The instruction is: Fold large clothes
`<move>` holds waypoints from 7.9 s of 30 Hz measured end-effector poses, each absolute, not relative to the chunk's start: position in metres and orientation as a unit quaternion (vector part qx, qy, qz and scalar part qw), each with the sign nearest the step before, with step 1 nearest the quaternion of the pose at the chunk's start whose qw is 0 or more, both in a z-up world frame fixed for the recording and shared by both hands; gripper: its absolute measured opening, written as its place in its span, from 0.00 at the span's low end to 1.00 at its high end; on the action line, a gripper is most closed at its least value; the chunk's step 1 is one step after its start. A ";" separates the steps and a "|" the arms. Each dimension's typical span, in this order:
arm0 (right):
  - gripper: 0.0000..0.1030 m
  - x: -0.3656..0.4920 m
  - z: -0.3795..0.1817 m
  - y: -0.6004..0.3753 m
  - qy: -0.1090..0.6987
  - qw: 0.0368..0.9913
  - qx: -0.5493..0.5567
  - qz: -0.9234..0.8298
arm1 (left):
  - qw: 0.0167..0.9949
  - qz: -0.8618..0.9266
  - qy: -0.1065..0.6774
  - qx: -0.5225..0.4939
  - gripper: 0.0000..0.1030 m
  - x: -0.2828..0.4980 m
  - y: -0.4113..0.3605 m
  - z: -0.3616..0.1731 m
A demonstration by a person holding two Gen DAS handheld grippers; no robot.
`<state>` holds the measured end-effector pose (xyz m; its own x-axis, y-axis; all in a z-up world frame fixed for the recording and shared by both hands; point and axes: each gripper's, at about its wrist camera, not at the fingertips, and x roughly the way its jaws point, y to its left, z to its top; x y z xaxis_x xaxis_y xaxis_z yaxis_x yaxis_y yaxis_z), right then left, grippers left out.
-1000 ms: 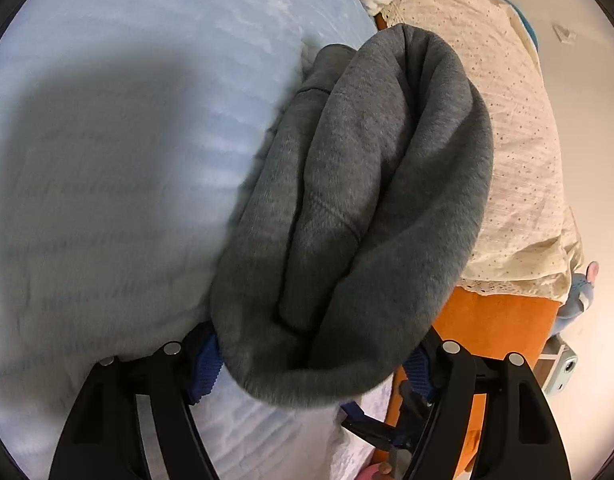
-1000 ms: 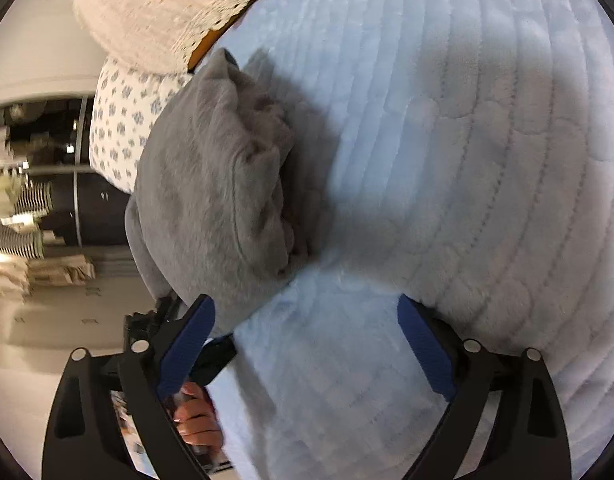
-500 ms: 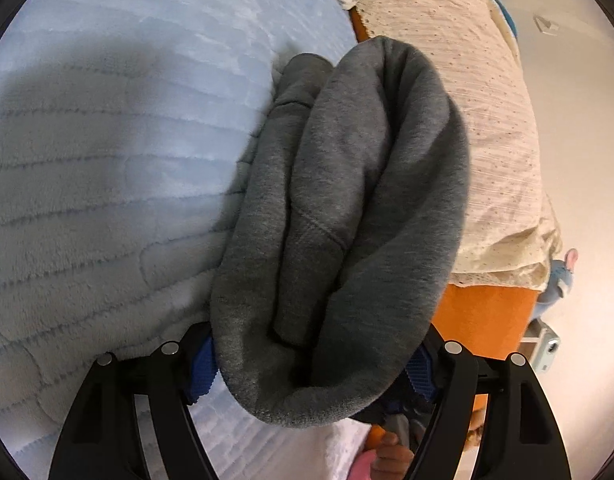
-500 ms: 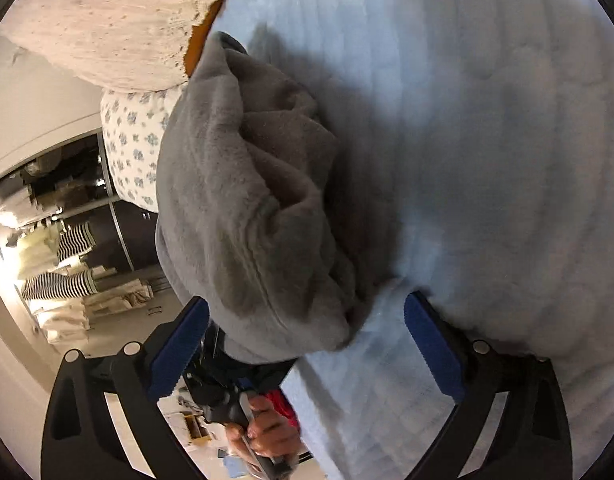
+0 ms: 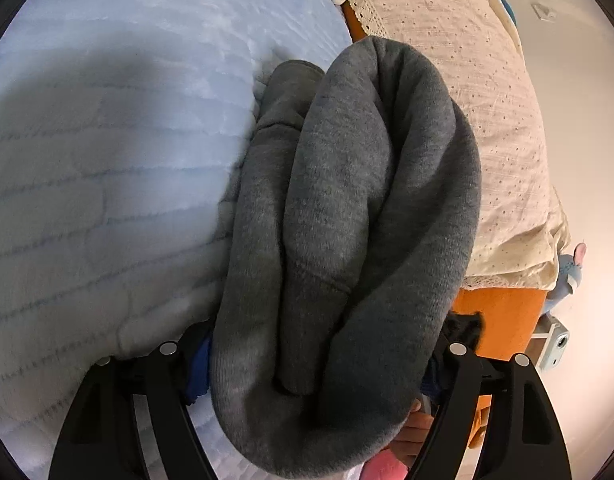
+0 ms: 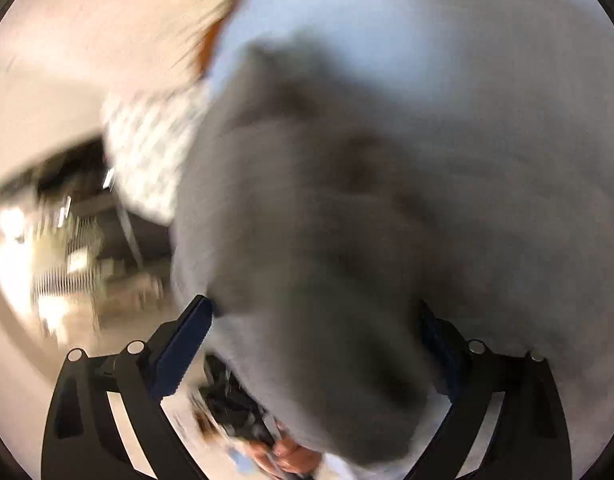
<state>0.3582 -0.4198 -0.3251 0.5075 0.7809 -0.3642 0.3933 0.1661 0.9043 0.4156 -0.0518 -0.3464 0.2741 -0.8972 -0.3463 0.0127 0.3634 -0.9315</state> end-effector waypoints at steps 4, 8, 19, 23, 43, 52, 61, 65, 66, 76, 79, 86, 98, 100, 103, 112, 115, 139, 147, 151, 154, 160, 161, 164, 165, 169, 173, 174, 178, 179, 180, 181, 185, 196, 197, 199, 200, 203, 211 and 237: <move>0.94 0.378 -0.334 -0.404 0.479 0.601 0.616 0.171 | 0.662 -0.342 0.501 -0.439 0.83 0.423 -0.054 -0.343; 0.90 0.380 -0.342 -0.404 0.457 0.607 0.628 0.170 | 0.692 -0.331 0.514 -0.385 0.90 0.430 -0.074 -0.326; 0.56 0.386 -0.325 -0.396 0.500 0.628 0.577 0.148 | 0.662 -0.315 0.518 -0.440 0.44 0.430 -0.062 -0.337; 0.48 0.406 -0.297 -0.385 0.532 0.650 0.521 0.151 | 0.654 -0.342 0.519 -0.432 0.34 0.430 -0.061 -0.315; 0.45 0.380 -0.193 -0.369 0.487 0.697 0.480 0.217 | 0.702 -0.395 0.427 -0.411 0.33 0.381 0.006 -0.202; 0.45 0.356 -0.132 -0.312 0.476 0.720 0.438 0.252 | 0.726 -0.391 0.391 -0.408 0.33 0.328 0.066 -0.156; 0.45 0.339 -0.098 -0.203 0.490 0.724 0.382 0.298 | 0.752 -0.355 0.353 -0.428 0.34 0.256 0.185 -0.144; 0.45 0.345 -0.091 -0.110 0.501 0.717 0.353 0.333 | 0.765 -0.324 0.331 -0.447 0.34 0.226 0.268 -0.152; 0.45 0.346 -0.089 -0.088 0.502 0.714 0.347 0.342 | 0.769 -0.315 0.326 -0.450 0.34 0.218 0.289 -0.153; 0.45 0.344 -0.076 0.136 0.502 0.669 0.298 0.461 | 0.818 -0.210 0.267 -0.464 0.34 0.121 0.494 -0.149; 0.45 0.343 -0.083 0.194 0.509 0.656 0.282 0.481 | 0.820 -0.185 0.268 -0.471 0.34 0.100 0.533 -0.166; 0.48 0.331 -0.144 0.279 0.573 0.645 0.230 0.450 | 0.777 -0.152 0.288 -0.539 0.36 0.077 0.575 -0.258; 0.53 0.314 -0.174 0.301 0.596 0.687 0.141 0.391 | 0.781 -0.134 0.288 -0.537 0.42 0.031 0.542 -0.304; 0.53 0.317 -0.183 0.282 0.597 0.680 0.169 0.389 | 0.804 -0.128 0.291 -0.503 0.42 0.020 0.533 -0.279; 0.54 0.321 -0.185 0.270 0.597 0.675 0.205 0.381 | 0.826 -0.123 0.294 -0.466 0.42 0.014 0.525 -0.248; 0.56 0.305 -0.177 0.279 0.600 0.683 0.206 0.362 | 0.839 -0.075 0.282 -0.459 0.40 -0.041 0.539 -0.214; 0.57 0.299 -0.175 0.277 0.589 0.694 0.213 0.357 | 0.845 -0.098 0.273 -0.449 0.40 -0.025 0.537 -0.187; 0.57 0.309 -0.054 0.231 0.423 0.823 0.109 0.362 | 0.825 -0.048 0.349 -0.443 0.08 0.154 0.582 -0.191; 0.19 0.322 -0.123 0.348 0.481 0.813 -0.099 0.314 | 0.819 -0.048 0.358 -0.446 0.09 0.167 0.591 -0.212; 0.20 0.317 -0.144 0.347 0.482 0.822 -0.094 0.289 | 0.826 -0.056 0.338 -0.448 0.09 0.170 0.583 -0.217; 0.24 0.318 -0.143 0.340 0.473 0.825 -0.097 0.294 | 0.827 -0.047 0.331 -0.452 0.09 0.168 0.581 -0.215; 0.31 0.294 -0.108 0.306 0.396 0.859 -0.064 0.318 | 0.870 -0.019 0.329 -0.368 0.08 0.139 0.558 -0.163; 0.32 0.289 -0.104 0.299 0.387 0.862 -0.057 0.322 | 0.882 -0.008 0.319 -0.347 0.08 0.130 0.550 -0.152; 0.58 0.260 -0.096 0.275 0.360 0.870 -0.041 0.334 | 0.922 0.045 0.288 -0.255 0.23 0.097 0.512 -0.126; 0.58 0.247 -0.096 0.268 0.351 0.873 -0.039 0.336 | 0.932 0.063 0.278 -0.223 0.38 0.087 0.499 -0.121; 0.79 0.204 -0.091 0.246 0.318 0.887 -0.043 0.332 | 0.954 0.125 0.246 -0.115 0.67 0.052 0.444 -0.125; 0.82 0.174 -0.090 0.230 0.298 0.901 -0.035 0.314 | 0.953 0.159 0.248 -0.077 0.68 0.034 0.410 -0.148; 0.82 0.171 -0.093 0.228 0.298 0.902 -0.033 0.311 | 0.951 0.161 0.254 -0.077 0.68 0.031 0.404 -0.154; 0.82 0.162 -0.102 0.223 0.306 0.903 -0.038 0.300 | 0.942 0.158 0.281 -0.090 0.68 0.023 0.391 -0.175; 0.82 0.163 -0.104 0.222 0.310 0.902 -0.036 0.299 | 0.941 0.159 0.284 -0.094 0.68 0.020 0.389 -0.178; 0.82 0.162 -0.107 0.220 0.314 0.901 -0.033 0.296 | 0.940 0.158 0.287 -0.099 0.70 0.017 0.388 -0.182; 0.82 0.162 -0.109 0.219 0.316 0.901 -0.031 0.296 | 0.938 0.161 0.289 -0.103 0.72 0.015 0.389 -0.184; 0.82 0.153 -0.119 0.216 0.311 0.903 -0.033 0.296 | 0.936 0.178 0.283 -0.108 0.76 0.006 0.386 -0.193; 0.82 0.120 -0.153 0.220 0.270 0.907 -0.064 0.318 | 0.943 0.184 0.272 -0.060 0.83 0.004 0.377 -0.223; 0.82 0.118 -0.157 0.221 0.267 0.906 -0.066 0.323 | 0.943 0.185 0.270 -0.062 0.84 0.003 0.378 -0.225; 0.82 0.114 -0.160 0.223 0.259 0.905 -0.069 0.329 | 0.944 0.184 0.269 -0.061 0.84 0.002 0.380 -0.229; 0.82 0.112 -0.162 0.224 0.254 0.906 -0.072 0.331 | 0.944 0.184 0.269 -0.058 0.84 0.003 0.381 -0.230; 0.83 0.109 -0.166 0.226 0.248 0.908 -0.071 0.331 | 0.945 0.180 0.267 -0.051 0.84 0.006 0.382 -0.231; 0.83 0.111 -0.170 0.229 0.249 0.909 -0.068 0.326 | 0.948 0.173 0.261 -0.053 0.86 0.010 0.387 -0.231; 0.84 0.121 -0.169 0.219 0.251 0.916 -0.053 0.307 | 0.949 0.179 0.256 -0.043 0.88 0.013 0.384 -0.234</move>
<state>0.1205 0.2193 -0.1689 0.6851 0.5366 -0.4926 -0.5896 0.8056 0.0576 0.0126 0.3841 -0.2344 0.8043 0.3188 -0.5015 -0.3625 0.9319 0.0110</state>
